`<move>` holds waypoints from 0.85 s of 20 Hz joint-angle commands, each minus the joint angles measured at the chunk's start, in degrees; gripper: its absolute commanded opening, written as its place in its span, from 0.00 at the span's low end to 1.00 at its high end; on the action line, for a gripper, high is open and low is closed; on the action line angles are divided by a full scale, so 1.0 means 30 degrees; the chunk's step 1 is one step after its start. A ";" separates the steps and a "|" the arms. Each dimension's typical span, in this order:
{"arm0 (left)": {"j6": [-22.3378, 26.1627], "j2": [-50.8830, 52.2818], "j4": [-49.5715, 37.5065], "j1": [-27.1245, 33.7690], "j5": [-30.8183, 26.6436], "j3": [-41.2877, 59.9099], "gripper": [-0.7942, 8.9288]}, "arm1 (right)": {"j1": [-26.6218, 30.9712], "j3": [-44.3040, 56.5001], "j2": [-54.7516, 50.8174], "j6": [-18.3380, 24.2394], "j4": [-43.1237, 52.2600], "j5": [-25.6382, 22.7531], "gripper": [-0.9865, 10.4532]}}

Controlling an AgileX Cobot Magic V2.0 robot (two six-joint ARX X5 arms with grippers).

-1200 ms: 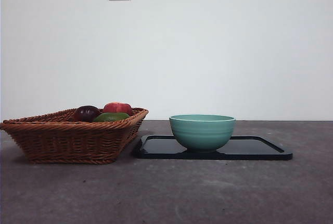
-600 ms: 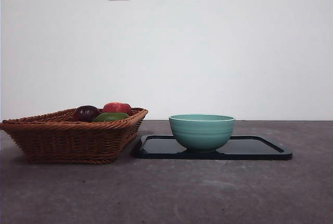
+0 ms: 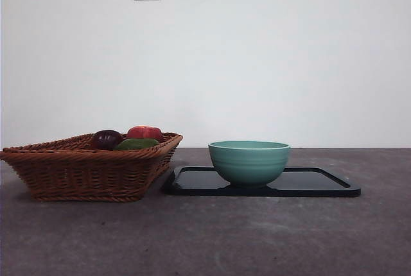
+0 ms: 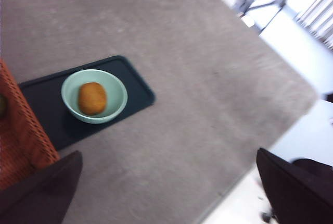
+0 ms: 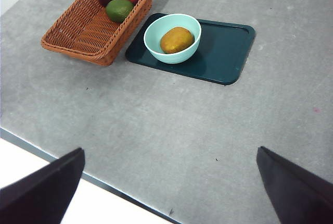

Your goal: Pick up the wifruite, put it on the bowl, pick up the plate, put it on desk

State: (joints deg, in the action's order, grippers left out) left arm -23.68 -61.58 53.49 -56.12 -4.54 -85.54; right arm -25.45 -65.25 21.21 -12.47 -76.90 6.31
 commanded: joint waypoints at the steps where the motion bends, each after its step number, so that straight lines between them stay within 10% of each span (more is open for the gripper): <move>1: 0.1246 -0.2557 0.0335 0.0583 0.0124 -0.1989 0.65 | -0.0095 -0.0189 -0.0022 -0.0219 -0.1428 0.0036 0.56; 17: 0.5333 -1.7675 0.3264 0.3614 0.1180 -1.1118 0.65 | -0.0095 -0.0189 -0.0022 0.0299 -0.1428 -0.0073 0.56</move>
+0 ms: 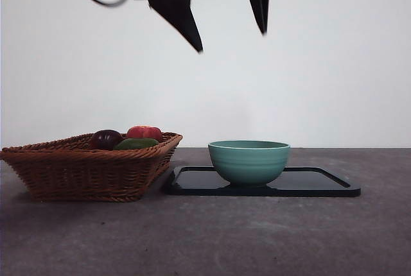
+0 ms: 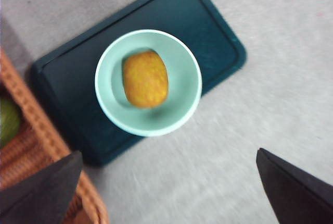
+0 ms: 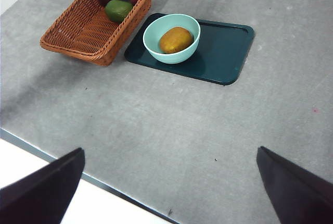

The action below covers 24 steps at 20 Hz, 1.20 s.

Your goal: Pick up the wifruite, put it on the bowl, pick up the plate, put it on desk

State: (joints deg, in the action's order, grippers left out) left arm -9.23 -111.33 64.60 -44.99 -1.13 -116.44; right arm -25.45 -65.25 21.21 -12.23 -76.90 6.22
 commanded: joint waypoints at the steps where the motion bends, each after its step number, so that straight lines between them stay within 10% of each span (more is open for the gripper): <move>1: 0.0605 -0.1581 -0.1064 -0.0087 0.0044 -0.0889 0.65 | -0.0095 -0.0189 -0.0022 0.0226 -0.1428 -0.0095 0.56; 24: 0.2171 -0.5923 -0.4983 0.0627 0.0007 -0.0903 0.55 | -0.0095 -0.0189 -0.0022 0.0066 -0.1428 -0.0066 0.56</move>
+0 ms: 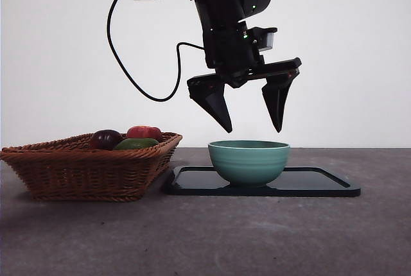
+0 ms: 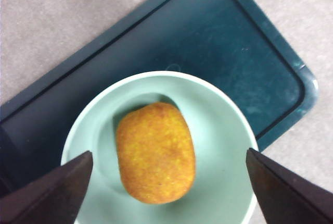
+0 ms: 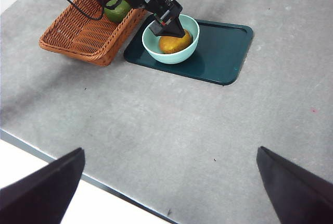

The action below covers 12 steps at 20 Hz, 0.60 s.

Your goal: Pick up the wifruite, put it on the bowl, pick up the plate, put it on desk

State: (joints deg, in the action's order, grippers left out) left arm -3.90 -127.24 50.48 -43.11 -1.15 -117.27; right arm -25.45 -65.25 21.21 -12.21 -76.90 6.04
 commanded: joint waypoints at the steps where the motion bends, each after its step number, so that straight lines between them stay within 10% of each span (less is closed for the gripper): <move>1: 0.0583 -0.0641 -0.0342 0.0015 0.0015 -0.0627 0.55 | -0.0095 -0.0189 -0.0022 0.0058 -0.1435 -0.0007 0.56; 12: 0.0729 -0.1005 -0.0393 0.0080 -0.0051 -0.0627 0.55 | -0.0095 -0.0189 -0.0022 0.0066 -0.1428 0.0000 0.56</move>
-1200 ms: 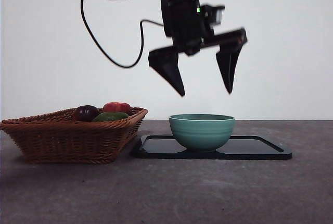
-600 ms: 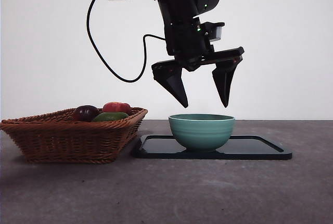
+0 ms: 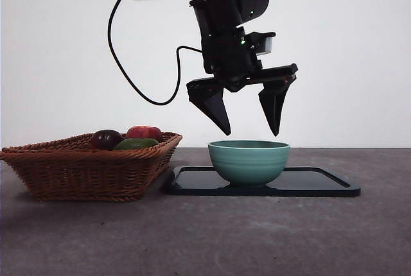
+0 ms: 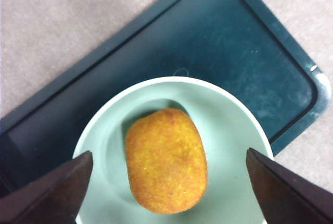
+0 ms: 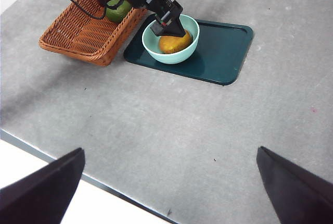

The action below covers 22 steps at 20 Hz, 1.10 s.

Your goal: Pick up the wifruite, put it on the bowl, pick up the plate, put it on desk

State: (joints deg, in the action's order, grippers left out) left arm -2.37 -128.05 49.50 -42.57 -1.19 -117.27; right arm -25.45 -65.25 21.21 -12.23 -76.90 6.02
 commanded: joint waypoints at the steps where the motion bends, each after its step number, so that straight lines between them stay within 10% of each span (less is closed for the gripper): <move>1: 0.0219 -0.0874 -0.0058 -0.0102 -0.0036 -0.0627 0.55 | -0.0095 -0.0189 -0.0022 0.0073 -0.1428 0.0022 0.56; 22: 0.0641 -0.2295 0.1166 -0.0262 -0.0270 -0.2251 0.37 | -0.0095 -0.0189 -0.0022 0.0073 -0.1428 0.0051 0.56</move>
State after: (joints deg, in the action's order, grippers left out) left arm -1.26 -133.64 53.65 -42.68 -1.67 -121.54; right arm -25.45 -65.25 21.21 -12.23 -76.90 6.09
